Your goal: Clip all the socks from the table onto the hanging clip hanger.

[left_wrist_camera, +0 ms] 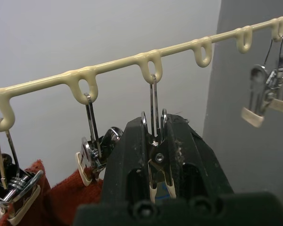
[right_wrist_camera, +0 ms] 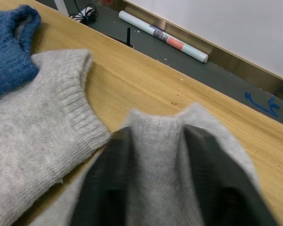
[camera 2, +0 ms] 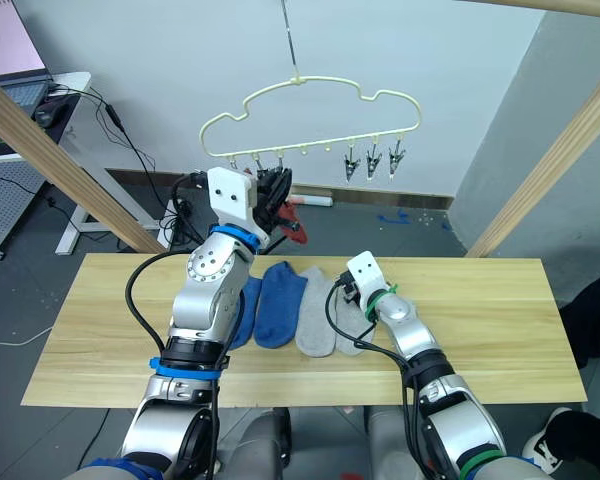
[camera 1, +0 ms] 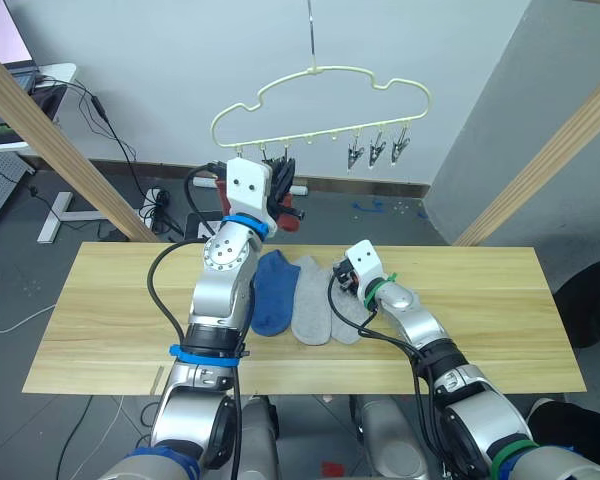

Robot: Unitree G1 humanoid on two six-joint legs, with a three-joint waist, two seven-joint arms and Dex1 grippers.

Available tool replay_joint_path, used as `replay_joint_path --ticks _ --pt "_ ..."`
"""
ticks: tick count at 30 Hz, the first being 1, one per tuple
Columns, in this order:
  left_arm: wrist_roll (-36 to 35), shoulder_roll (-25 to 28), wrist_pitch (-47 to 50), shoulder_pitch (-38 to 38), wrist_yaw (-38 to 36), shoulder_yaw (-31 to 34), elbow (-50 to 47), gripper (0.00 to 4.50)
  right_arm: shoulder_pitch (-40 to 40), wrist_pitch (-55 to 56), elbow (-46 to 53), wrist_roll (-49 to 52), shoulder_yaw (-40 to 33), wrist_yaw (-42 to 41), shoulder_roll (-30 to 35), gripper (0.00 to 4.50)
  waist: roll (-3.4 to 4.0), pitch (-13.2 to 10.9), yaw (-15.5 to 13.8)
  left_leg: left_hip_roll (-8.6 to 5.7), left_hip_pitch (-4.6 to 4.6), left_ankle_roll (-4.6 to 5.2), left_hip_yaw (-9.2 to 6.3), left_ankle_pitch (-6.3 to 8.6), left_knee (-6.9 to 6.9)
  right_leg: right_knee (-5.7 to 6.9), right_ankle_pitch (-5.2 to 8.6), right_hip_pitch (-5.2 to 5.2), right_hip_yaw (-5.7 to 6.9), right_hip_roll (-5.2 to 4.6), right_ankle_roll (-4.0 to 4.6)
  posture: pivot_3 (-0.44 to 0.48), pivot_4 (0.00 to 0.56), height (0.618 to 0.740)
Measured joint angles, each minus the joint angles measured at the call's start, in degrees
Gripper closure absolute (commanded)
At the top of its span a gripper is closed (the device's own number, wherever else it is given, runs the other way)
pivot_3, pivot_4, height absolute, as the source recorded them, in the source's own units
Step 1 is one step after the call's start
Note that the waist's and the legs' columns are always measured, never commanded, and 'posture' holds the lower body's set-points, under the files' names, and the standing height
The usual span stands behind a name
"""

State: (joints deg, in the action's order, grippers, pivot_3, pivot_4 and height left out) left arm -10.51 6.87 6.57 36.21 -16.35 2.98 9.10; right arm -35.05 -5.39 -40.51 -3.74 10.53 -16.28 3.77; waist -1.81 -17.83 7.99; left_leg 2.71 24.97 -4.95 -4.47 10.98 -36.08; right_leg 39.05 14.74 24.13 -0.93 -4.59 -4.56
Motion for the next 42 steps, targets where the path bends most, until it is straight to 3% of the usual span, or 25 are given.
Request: replay_joint_path --ticks 2,7,19,27,42 --pt "-0.91 0.25 0.85 0.0 -0.75 0.17 -0.29 4.25 0.17 0.01 0.24 0.0 -0.24 -0.05 0.03 4.5 0.0 0.0 0.01 0.0 0.0 0.0 0.0 0.0 0.0 0.0 0.0 0.0 0.0 0.0 0.0 -0.222 0.281 0.689" --pt "-3.92 0.8 3.52 0.01 -2.43 1.16 -1.28 4.25 1.66 -0.3 2.89 -0.03 -0.21 -0.64 0.19 4.5 0.0 0.0 0.0 0.0 0.01 0.0 0.0 0.0 0.01 0.0 0.0 0.01 0.0 0.0 0.0 -0.222 0.283 0.689" --pt "-17.35 3.81 18.99 0.14 -8.06 4.66 -7.97 4.25 4.24 2.32 24.76 -3.59 4.86 -3.62 1.45 4.5 0.01 -0.01 0.02 0.0 0.01 0.0 -0.01 0.0 0.03 -0.01 0.0 0.03 0.0 0.0 0.0 -0.206 0.285 0.689" --pt "-23.36 4.62 25.12 0.31 -9.04 6.52 -9.46 4.25 2.33 10.68 26.97 -6.19 6.54 -2.11 -0.12 4.5 0.0 0.0 -0.08 0.0 0.01 -0.01 -0.01 0.0 0.01 -0.01 0.0 0.01 0.01 0.0 0.0 -0.203 0.282 0.689" --pt "-24.21 4.8 25.89 0.32 -7.97 6.71 -9.59 4.25 1.77 15.05 26.91 -5.36 6.3 -2.13 -1.83 4.5 0.0 0.0 -0.11 0.0 0.01 -0.01 -0.01 0.0 0.02 -0.01 0.0 0.02 0.01 0.0 0.01 -0.203 0.28 0.689"
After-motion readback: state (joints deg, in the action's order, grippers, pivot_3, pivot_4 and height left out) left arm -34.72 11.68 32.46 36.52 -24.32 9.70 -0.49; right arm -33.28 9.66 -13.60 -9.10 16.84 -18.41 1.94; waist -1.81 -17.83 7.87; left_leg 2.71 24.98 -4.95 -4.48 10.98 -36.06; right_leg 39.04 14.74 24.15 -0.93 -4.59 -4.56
